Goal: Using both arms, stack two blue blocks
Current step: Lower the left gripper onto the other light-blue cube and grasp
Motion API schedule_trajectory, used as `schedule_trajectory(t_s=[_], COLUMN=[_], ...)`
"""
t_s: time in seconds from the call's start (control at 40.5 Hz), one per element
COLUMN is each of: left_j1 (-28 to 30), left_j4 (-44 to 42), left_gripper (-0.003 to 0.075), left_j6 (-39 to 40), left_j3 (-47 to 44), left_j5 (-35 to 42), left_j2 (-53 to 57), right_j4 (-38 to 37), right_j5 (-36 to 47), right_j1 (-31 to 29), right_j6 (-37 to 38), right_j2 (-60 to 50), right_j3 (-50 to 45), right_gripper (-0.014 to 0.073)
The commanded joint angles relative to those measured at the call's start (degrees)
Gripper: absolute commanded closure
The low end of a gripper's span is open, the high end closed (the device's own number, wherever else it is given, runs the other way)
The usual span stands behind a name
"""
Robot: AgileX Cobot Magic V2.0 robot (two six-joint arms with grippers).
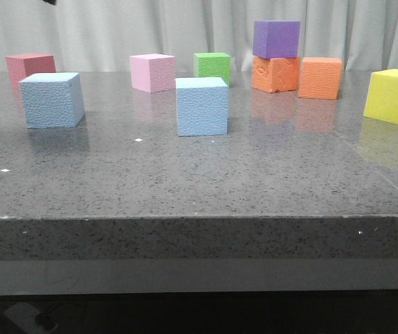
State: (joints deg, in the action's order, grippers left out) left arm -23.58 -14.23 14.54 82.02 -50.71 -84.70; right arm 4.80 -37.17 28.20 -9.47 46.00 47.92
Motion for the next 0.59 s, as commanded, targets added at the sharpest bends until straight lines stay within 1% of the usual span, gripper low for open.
schedule_trajectory(t_s=[0.0, 0.222, 0.568], left_j1=[2.13, 6.18, 6.27], left_j4=[-0.63, 4.71, 6.55], left_gripper=[0.0092, 0.0092, 0.0092], left_j6=[3.64, 4.53, 4.53], left_j3=[6.98, 13.45, 14.01], left_j5=[-0.04, -0.93, -0.14], left_j2=[-3.97, -12.07, -16.31], right_j4=[-0.01, -0.01, -0.01], right_j5=[3.79, 3.79, 3.79], right_j1=[0.06, 0.06, 0.06], right_j6=[-0.67, -0.67, -0.67], right_j2=[-0.50, -0.50, -0.50], right_j3=[1.51, 1.51, 1.51], right_gripper=[0.0008, 0.0008, 0.0008])
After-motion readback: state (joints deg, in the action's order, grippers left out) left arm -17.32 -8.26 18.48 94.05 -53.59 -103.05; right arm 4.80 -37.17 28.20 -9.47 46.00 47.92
